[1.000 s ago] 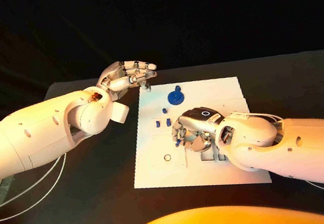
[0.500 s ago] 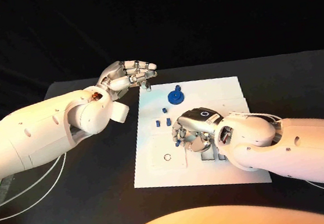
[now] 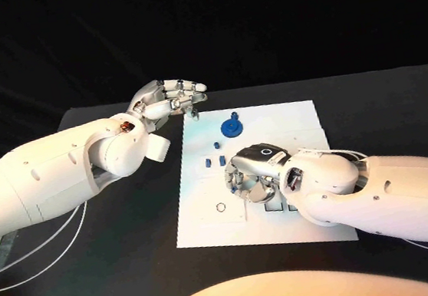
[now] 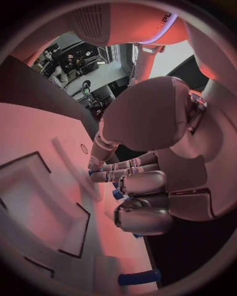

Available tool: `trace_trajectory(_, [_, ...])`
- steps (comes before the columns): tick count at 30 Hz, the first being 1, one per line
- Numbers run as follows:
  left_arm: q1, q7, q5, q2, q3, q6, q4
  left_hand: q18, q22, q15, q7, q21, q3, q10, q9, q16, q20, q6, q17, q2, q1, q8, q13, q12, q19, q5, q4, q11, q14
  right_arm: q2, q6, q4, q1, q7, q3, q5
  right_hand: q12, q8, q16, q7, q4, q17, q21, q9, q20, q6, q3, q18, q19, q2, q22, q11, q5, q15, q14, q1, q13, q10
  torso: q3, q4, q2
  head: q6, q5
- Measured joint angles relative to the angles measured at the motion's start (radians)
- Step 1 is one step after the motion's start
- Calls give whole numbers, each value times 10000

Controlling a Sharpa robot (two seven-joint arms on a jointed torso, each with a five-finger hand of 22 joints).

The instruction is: Assemble the parts on the task board

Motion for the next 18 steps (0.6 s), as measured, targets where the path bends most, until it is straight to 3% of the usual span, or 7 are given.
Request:
trace_trajectory(3, [1, -5, 0, 0, 0, 3, 0, 0, 0, 0, 0, 0, 0, 0, 0, 0, 0, 0, 0, 0, 0, 0, 0, 0, 0, 0, 0, 0, 0, 7, 37, -23, -1, -27, -21, -7, -98, -293, 0, 84, 79, -40, -78, -119, 0, -383, -111, 0, 0, -105, -1, 99, 38, 0, 0, -257, -5, -103, 0, -4, -1, -2, -6])
trace_trajectory(7, [3, -12, 0, 0, 0, 9, 0, 0, -10, 0, 0, 0, 0, 0, 0, 0, 0, 0, 0, 0, 0, 0, 0, 0, 0, 0, 0, 0, 0, 4, 42, -29, -3, -56, -21, -10, -168, -624, -39, 79, 106, -67, -140, -239, 37, -794, -164, 0, -38, -216, -1, 165, 38, 0, 0, -297, 29, -170, 0, -7, -3, 7, -19])
trace_trajectory(18, [4, -37, -1, -7, 0, 28, 2, -1, -10, 0, 0, 0, 0, 1, 0, 0, -1, 0, 1, 43, 43, 0, 0, 0, 0, 0, 0, 0, 0, -284, -116, 172, -8, -131, -33, -13, -233, -862, -39, 78, 76, -101, -194, -297, 37, -1144, -228, 1, -38, -342, -3, 135, 37, 0, 0, -277, 20, -382, 11, -3, -5, 50, -39])
